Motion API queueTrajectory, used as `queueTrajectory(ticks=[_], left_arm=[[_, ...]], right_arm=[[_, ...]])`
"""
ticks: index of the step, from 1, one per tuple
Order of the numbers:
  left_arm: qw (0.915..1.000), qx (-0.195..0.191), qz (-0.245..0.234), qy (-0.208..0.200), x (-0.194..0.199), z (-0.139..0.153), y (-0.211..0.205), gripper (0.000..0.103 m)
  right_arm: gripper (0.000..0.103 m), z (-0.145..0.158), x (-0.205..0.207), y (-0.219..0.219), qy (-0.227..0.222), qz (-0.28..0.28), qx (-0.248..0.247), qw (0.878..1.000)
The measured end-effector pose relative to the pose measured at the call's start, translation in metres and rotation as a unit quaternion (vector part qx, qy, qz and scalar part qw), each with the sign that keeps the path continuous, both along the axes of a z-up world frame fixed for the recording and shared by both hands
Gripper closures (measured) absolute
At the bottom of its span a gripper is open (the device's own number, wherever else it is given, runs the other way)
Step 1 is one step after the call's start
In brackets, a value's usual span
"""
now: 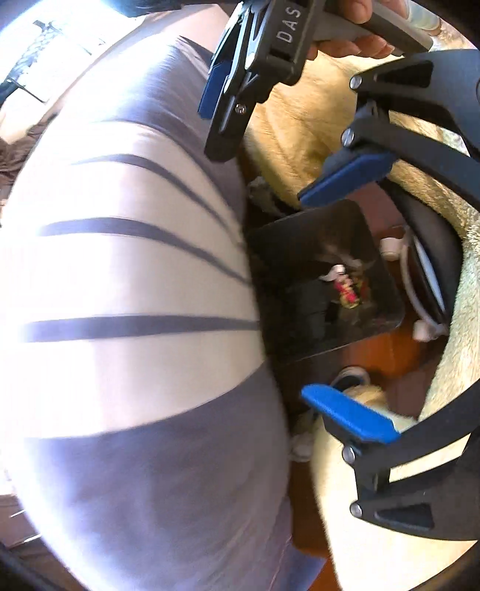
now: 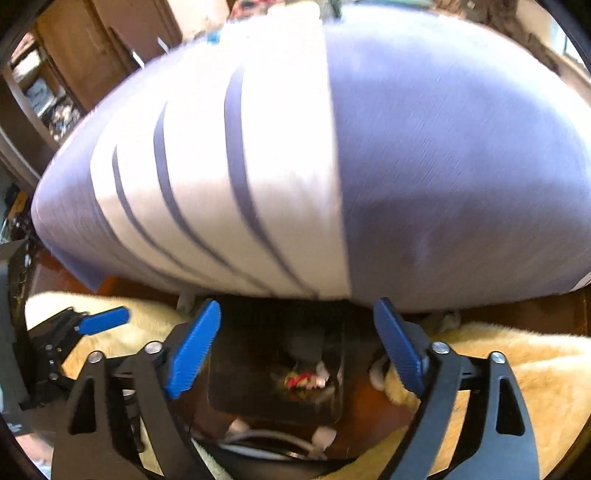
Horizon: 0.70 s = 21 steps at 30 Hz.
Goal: Collect trash
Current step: 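Carry spool and strap down to the bin and open both tools, then grasp the yellow bottle with the right tool while the left tool grasps the white tube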
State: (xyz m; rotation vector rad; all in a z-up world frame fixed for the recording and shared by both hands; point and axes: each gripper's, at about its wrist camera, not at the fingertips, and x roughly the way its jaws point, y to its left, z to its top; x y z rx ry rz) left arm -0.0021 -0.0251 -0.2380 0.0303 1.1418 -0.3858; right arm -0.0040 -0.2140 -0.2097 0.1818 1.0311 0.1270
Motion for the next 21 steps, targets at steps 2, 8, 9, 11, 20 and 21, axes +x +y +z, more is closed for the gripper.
queueTrajectory(ticks=[2,8,9,11,20,21], left_arm=[[0.9997,-0.003,0.004,-0.025,0.004,0.018,0.004,0.008],[0.9962,0.004,0.018,-0.085,0.027,0.063,0.012,0.008],[0.9955,0.008,0.021,-0.092,0.032,0.067,0.013,0.008],[0.9941,0.012,0.028,-0.104,0.047,0.076,0.015,0.008],[0.9903,0.016,0.057,-0.126,0.121,0.091,0.022,0.009],[0.9902,0.016,0.058,-0.126,0.131,0.091,0.021,0.009]], right_arm=[[0.009,0.018,0.003,-0.007,-0.027,-0.011,-0.005,1.000],[0.008,0.060,0.027,-0.023,-0.083,-0.030,-0.025,0.996],[0.008,0.067,0.035,-0.026,-0.092,-0.033,-0.024,0.995],[0.008,0.073,0.046,-0.030,-0.099,-0.038,-0.019,0.994],[0.009,0.090,0.124,-0.012,-0.101,-0.033,-0.027,0.994],[0.008,0.089,0.131,-0.009,-0.099,-0.034,-0.026,0.994]])
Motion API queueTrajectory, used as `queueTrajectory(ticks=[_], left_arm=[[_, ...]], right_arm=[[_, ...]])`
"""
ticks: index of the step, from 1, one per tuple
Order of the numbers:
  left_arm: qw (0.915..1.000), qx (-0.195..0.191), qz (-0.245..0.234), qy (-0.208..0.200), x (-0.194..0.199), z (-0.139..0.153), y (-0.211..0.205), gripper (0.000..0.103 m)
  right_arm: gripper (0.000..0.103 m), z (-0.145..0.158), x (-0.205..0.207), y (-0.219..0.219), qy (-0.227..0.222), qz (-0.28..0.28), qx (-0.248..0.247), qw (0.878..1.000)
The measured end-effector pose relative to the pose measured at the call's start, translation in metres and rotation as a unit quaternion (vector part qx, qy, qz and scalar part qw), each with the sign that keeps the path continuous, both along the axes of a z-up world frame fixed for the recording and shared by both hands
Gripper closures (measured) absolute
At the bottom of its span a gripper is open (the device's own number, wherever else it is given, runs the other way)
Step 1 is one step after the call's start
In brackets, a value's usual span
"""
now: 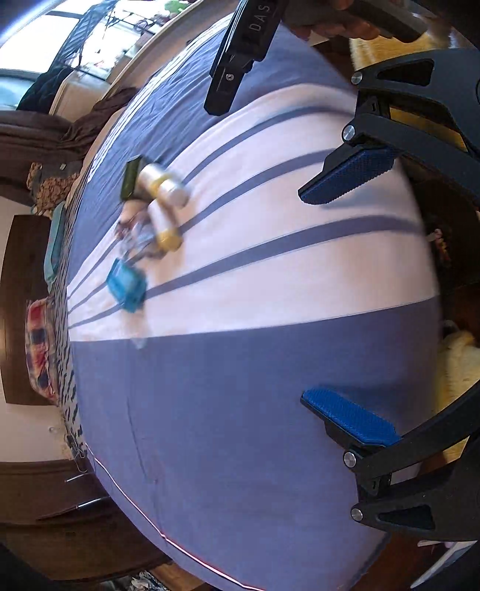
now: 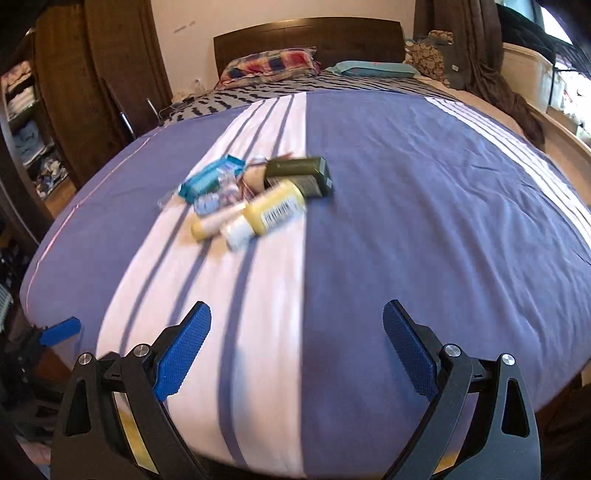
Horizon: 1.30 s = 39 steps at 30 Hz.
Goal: Collect trash
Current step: 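Grasp the yellow bottle with the right tool while the left tool grasps the white tube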
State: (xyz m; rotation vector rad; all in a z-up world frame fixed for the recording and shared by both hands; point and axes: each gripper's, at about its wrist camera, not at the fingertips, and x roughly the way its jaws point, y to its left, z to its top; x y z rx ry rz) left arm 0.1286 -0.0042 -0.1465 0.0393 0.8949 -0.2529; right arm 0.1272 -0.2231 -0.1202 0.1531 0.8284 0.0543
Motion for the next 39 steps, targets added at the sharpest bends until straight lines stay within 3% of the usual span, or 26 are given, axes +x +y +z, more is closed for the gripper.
queueTrajectory(ticks=[6,11,19,27,36,39], left_arm=[[0.9999,0.006,-0.012,-0.006,0.033,0.002,-0.010,0.009],[0.9995,0.001,-0.032,-0.007,0.053,0.000,-0.022,0.011],[0.9984,0.002,-0.057,-0.002,0.082,-0.006,-0.044,0.015],[0.9968,-0.009,-0.080,0.002,0.109,-0.010,-0.063,0.020],[0.9918,-0.011,-0.127,0.009,0.135,-0.011,-0.091,0.041],[0.9906,-0.003,-0.136,0.008,0.136,-0.011,-0.100,0.054]], right_arm=[[0.011,-0.007,0.054,0.006,0.015,-0.016,0.025,0.999],[0.029,-0.016,0.093,0.003,0.038,-0.034,0.052,0.997],[0.038,-0.023,0.123,0.008,0.058,-0.046,0.008,0.997],[0.044,-0.022,0.129,0.003,0.055,-0.013,-0.011,0.998],[0.044,-0.016,0.110,-0.038,0.043,-0.031,-0.017,0.998],[0.044,-0.016,0.104,-0.045,0.042,-0.034,-0.014,0.998]])
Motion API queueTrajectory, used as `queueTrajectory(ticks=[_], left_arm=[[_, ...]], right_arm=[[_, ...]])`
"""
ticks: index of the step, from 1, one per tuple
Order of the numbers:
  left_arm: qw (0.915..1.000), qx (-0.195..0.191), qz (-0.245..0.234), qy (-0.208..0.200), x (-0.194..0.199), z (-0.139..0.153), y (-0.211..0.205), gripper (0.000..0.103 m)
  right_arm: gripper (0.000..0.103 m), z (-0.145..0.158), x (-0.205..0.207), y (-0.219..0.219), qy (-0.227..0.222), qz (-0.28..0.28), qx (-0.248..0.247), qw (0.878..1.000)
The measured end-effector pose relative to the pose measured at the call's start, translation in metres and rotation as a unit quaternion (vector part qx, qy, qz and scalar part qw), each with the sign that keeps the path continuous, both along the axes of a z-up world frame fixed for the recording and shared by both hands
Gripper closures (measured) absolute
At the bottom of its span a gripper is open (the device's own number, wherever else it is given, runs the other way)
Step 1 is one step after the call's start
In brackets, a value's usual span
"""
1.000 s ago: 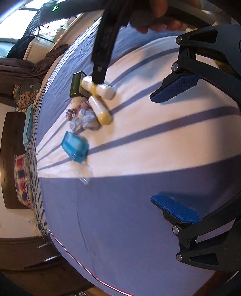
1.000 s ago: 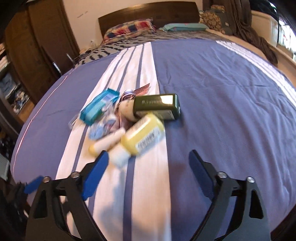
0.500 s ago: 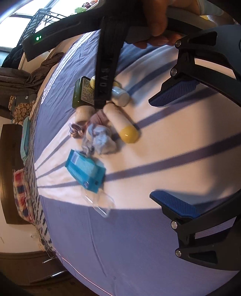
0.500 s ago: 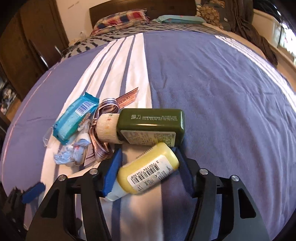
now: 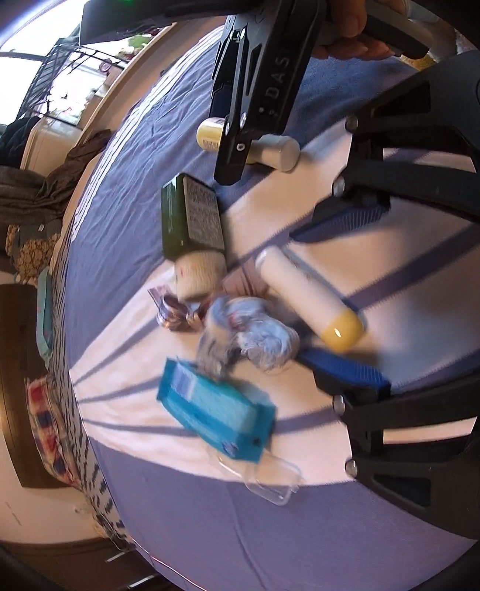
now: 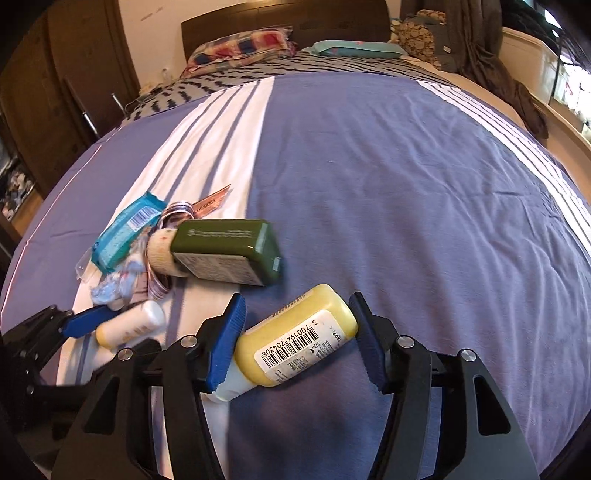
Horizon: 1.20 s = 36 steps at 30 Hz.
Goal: Collect trash
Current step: 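Grasp the yellow bottle with the right tool while the left tool grasps the white tube, then lower both bottles into the bin and open both tools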
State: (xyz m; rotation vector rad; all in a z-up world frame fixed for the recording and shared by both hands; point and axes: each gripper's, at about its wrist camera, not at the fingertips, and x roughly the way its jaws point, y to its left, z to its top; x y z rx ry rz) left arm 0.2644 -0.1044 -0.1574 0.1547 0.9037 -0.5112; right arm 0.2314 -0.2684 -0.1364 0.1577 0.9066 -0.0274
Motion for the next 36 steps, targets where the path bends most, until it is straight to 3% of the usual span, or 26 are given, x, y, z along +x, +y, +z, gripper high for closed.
queueTrajectory(ticks=[2,7,22,28,36], left_arm=[[1.0000,-0.003,-0.001,0.003,-0.002,0.001,-0.002,0.071],[0.9999,-0.007,0.011,0.012,-0.017,0.002,0.001,0.084],[0.9973,-0.021,0.070,-0.006,-0.133,0.024,0.044,0.084],[0.9950,-0.035,0.091,-0.020,-0.190,0.028,0.066,0.084],[0.9950,-0.029,0.095,-0.008,-0.245,0.010,0.085,0.084]], right_arm=[[0.044,0.001,-0.005,-0.001,-0.001,0.003,-0.001,1.000],[0.044,0.002,-0.025,0.005,-0.001,0.026,0.005,1.000],[0.044,0.025,-0.120,0.038,-0.038,0.075,0.018,0.996],[0.044,0.021,-0.169,0.038,-0.038,0.083,0.025,0.995],[0.044,0.002,-0.227,0.043,-0.028,0.088,0.032,0.995]])
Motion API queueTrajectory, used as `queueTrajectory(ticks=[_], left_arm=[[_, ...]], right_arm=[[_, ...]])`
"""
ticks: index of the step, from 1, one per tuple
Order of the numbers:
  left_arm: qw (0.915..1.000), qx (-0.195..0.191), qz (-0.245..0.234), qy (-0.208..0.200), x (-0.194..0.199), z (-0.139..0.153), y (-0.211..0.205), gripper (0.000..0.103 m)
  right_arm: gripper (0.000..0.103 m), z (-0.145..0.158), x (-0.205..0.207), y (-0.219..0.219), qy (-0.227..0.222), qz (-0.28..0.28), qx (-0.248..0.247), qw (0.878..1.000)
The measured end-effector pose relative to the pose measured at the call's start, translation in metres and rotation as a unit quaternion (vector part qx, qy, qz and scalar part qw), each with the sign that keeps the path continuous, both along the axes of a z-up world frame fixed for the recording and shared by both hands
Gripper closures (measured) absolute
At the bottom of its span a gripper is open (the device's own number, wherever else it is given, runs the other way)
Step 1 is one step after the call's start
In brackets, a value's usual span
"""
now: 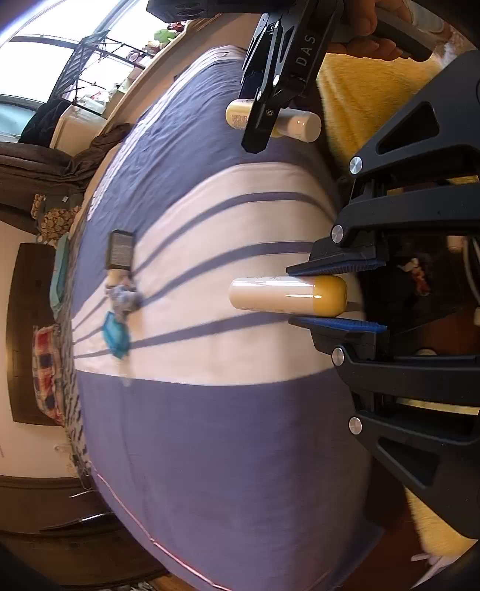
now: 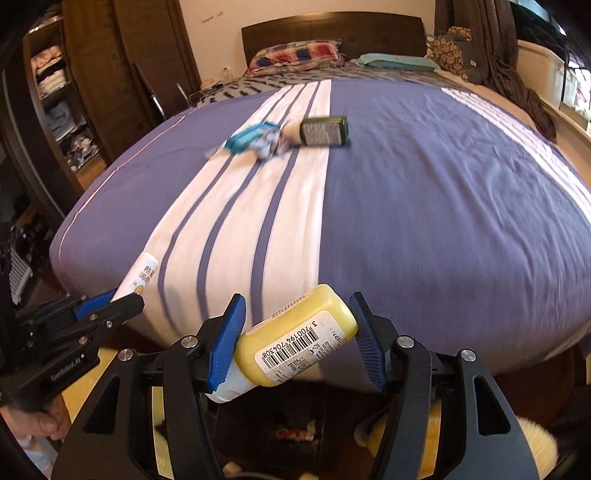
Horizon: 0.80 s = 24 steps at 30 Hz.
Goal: Collect trash
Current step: 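Lower both bottles into the bin and open both tools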
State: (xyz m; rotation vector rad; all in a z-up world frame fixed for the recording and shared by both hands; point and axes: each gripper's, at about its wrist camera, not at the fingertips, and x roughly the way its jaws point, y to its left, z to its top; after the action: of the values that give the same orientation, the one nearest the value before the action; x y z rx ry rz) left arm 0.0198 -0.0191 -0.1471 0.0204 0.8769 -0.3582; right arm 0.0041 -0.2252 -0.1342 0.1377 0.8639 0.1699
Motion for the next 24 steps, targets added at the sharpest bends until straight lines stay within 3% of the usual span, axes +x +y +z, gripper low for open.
queueTrajectory(ticks=[11,24], left_arm=[[0.9964,0.015,-0.008,0.083,-0.035,-0.068,0.004,0.084],[0.9833,0.023,-0.014,0.180,-0.040,-0.141,-0.002,0.084]], right_arm=[[0.044,-0.057,-0.032,0.012,0.064,0.010,-0.004,0.998],[0.044,-0.117,-0.021,0.025,0.143,0.029,0.015,0.989]])
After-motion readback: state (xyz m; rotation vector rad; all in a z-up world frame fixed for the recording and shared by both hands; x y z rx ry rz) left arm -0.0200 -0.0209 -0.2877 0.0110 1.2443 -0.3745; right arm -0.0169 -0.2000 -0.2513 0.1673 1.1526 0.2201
